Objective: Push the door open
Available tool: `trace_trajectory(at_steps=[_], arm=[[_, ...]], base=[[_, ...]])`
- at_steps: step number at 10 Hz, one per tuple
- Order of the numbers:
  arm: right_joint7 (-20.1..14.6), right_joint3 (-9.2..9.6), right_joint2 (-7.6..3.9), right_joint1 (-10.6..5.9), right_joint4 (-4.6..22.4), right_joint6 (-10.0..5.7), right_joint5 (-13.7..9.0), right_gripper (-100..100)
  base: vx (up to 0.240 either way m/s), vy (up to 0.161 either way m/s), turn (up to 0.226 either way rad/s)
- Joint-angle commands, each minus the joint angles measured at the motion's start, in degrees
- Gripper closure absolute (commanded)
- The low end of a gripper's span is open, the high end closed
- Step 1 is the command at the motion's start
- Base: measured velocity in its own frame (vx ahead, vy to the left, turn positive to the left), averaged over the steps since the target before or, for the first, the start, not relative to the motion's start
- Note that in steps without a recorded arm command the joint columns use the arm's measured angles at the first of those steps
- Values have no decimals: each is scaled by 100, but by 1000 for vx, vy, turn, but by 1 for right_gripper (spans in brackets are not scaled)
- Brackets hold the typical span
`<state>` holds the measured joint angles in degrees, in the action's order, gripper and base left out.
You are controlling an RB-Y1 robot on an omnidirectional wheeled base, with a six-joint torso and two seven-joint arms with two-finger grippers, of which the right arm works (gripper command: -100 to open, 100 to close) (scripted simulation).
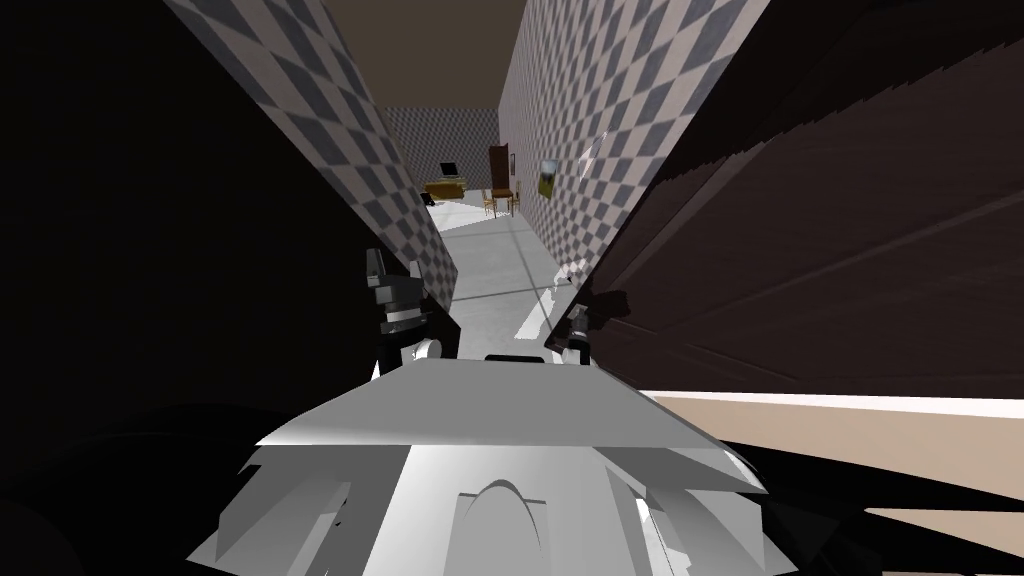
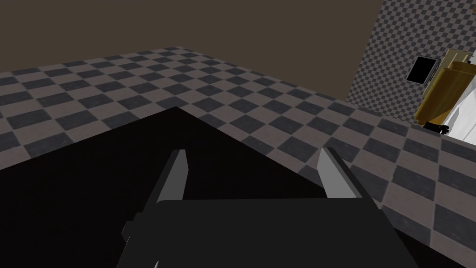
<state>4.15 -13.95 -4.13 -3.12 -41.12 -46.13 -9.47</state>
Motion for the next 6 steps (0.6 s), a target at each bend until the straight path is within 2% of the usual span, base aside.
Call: trace_trajectory(at_steps=[1,3,4,6], arm=[[-3,1,5,7,1,-5,-1,100],[-3,1,5,7,1,-5,-1,100],[25,-71,-21,12,14,26,-45,100],[58,-174,-53,6,13,48,-108,100]], base=[[-15,5,-1],[-4,2,-1],[84,20,-33],[180,23,-53]])
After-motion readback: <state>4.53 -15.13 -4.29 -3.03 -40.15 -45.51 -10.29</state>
